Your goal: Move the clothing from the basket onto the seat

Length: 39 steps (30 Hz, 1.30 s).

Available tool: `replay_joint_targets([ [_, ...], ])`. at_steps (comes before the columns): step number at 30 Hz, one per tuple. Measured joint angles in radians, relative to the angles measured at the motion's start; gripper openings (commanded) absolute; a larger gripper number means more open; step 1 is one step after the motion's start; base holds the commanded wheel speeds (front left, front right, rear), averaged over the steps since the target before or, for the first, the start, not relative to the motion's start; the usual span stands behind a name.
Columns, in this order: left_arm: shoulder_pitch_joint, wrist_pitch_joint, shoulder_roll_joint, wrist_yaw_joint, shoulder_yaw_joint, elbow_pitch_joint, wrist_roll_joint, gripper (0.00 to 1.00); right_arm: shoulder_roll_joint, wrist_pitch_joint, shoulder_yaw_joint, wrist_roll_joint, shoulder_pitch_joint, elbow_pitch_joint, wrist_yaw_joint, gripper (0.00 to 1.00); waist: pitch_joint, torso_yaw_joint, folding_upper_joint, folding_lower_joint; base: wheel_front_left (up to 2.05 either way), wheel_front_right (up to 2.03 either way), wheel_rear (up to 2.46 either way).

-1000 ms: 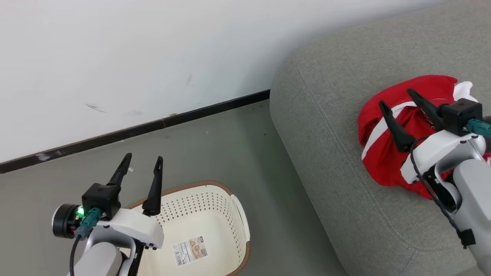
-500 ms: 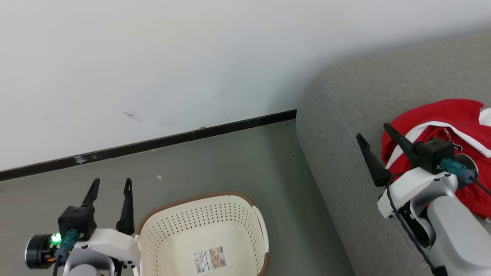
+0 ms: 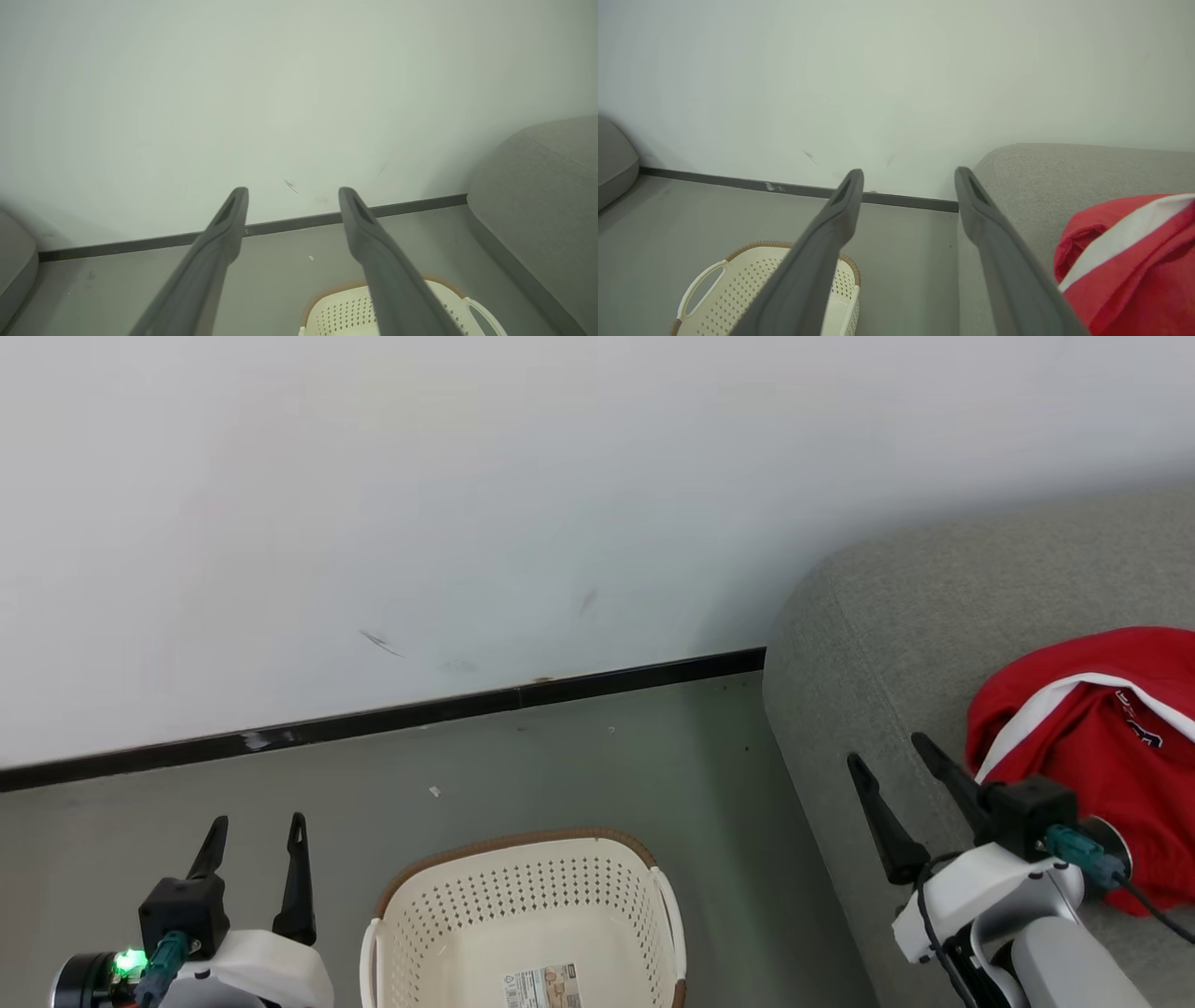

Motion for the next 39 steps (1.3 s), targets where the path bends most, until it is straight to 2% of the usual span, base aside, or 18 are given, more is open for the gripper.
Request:
replay_joint_targets([
  [11,0.040,-0.005,-0.012,0.013,-0.004,0.016,-0.006,1.00,0.053,0.000,-0.056,-0.039,0.120,-0.053,0.000,1.00,-0.037,0.033,0.0000,0.0000,0.00,0.00,0.00],
  [20,0.040,0.002,-0.022,0.012,-0.009,0.017,-0.016,1.00,0.065,0.000,-0.072,-0.050,0.155,-0.075,0.000,1.00,-0.052,0.046,0.0000,0.0000,0.00,0.00,0.00],
  [28,0.040,0.023,0.003,0.016,-0.010,0.020,-0.013,1.00,0.070,0.000,-0.073,-0.059,0.174,-0.101,0.000,1.00,-0.051,0.055,0.0000,0.0000,0.00,0.00,0.00],
  [39,0.040,0.027,-0.003,0.026,0.002,0.014,-0.017,1.00,0.077,0.000,-0.075,-0.068,0.191,-0.126,0.000,1.00,-0.049,0.058,0.0000,0.0000,0.00,0.00,0.00],
])
